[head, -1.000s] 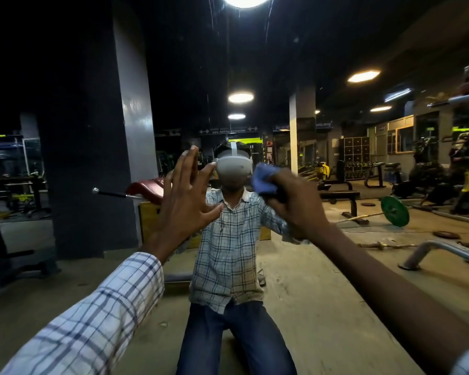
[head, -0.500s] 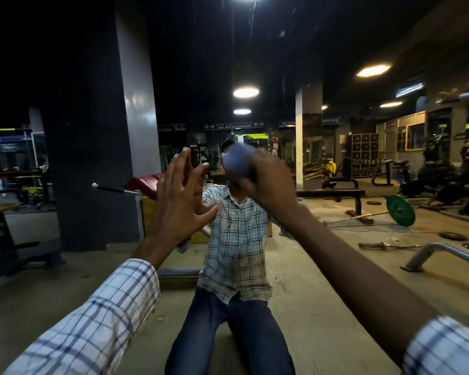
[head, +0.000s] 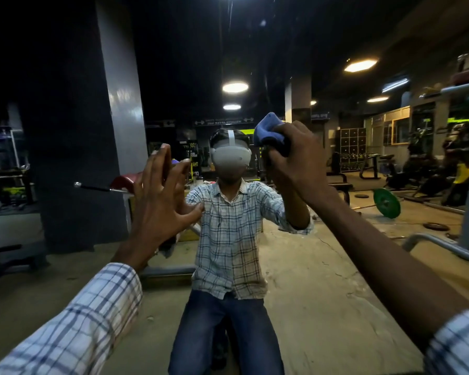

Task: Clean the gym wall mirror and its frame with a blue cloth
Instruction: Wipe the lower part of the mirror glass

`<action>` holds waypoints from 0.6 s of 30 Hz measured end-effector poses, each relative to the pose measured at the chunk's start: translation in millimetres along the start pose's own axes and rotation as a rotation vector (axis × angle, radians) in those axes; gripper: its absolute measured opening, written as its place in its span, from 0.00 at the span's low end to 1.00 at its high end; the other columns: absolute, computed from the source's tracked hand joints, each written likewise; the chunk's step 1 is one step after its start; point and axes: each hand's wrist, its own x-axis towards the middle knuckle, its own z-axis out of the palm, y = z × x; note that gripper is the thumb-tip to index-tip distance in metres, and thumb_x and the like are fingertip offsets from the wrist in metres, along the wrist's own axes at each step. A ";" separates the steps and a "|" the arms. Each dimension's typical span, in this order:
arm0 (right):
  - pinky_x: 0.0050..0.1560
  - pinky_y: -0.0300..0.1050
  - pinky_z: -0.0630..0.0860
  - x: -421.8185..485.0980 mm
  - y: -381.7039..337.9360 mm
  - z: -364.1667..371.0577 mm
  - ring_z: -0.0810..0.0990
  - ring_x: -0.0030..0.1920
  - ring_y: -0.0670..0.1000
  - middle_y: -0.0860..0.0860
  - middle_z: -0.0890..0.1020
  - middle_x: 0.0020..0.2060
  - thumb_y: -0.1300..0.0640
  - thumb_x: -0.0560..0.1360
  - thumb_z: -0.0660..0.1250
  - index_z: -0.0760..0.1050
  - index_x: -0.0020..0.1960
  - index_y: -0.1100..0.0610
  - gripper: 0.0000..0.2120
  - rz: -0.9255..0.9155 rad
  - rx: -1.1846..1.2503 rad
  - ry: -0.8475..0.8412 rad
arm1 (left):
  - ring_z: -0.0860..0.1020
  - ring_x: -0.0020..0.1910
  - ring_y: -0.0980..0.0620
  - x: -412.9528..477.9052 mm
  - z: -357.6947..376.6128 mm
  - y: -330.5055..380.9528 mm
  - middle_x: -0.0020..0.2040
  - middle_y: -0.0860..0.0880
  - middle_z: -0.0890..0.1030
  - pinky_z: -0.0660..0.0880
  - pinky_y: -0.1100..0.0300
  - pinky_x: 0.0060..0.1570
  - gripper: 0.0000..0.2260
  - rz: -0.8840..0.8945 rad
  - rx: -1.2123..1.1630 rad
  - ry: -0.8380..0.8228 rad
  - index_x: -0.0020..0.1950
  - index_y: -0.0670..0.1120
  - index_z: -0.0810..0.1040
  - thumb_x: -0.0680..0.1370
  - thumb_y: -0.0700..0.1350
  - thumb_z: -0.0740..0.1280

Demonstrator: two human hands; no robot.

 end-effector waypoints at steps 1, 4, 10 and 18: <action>0.47 0.41 0.75 -1.1 0.3 -1.7 0.76 0.47 0.47 0.52 0.80 0.51 0.55 0.74 0.73 0.80 0.61 0.56 0.16 0.006 -0.006 0.003 | 0.48 0.84 0.43 0.0 0.1 -0.8 0.85 0.46 0.47 0.56 0.33 0.76 0.45 0.004 -0.004 0.007 0.81 0.52 0.65 0.68 0.60 0.80; 0.48 0.33 0.72 -6.0 0.1 -2.5 0.76 0.48 0.46 0.53 0.81 0.51 0.56 0.75 0.74 0.81 0.62 0.57 0.16 0.027 0.010 0.020 | 0.48 0.84 0.43 -1.4 2.4 -2.0 0.85 0.45 0.48 0.56 0.33 0.75 0.45 0.012 -0.020 0.025 0.81 0.51 0.64 0.69 0.60 0.80; 0.49 0.32 0.71 -9.2 -5.1 2.0 0.76 0.48 0.45 0.53 0.82 0.51 0.57 0.74 0.74 0.82 0.60 0.58 0.15 0.067 0.009 0.066 | 0.49 0.83 0.41 6.8 6.9 3.7 0.85 0.43 0.49 0.56 0.33 0.76 0.44 0.067 -0.053 0.042 0.80 0.50 0.66 0.69 0.58 0.80; 0.48 0.29 0.74 -6.6 0.0 5.4 0.77 0.47 0.43 0.49 0.81 0.50 0.57 0.73 0.76 0.82 0.61 0.56 0.17 0.072 0.006 0.060 | 0.48 0.84 0.43 19.3 16.6 6.5 0.85 0.45 0.47 0.52 0.38 0.78 0.42 0.059 -0.052 0.024 0.81 0.52 0.64 0.71 0.67 0.68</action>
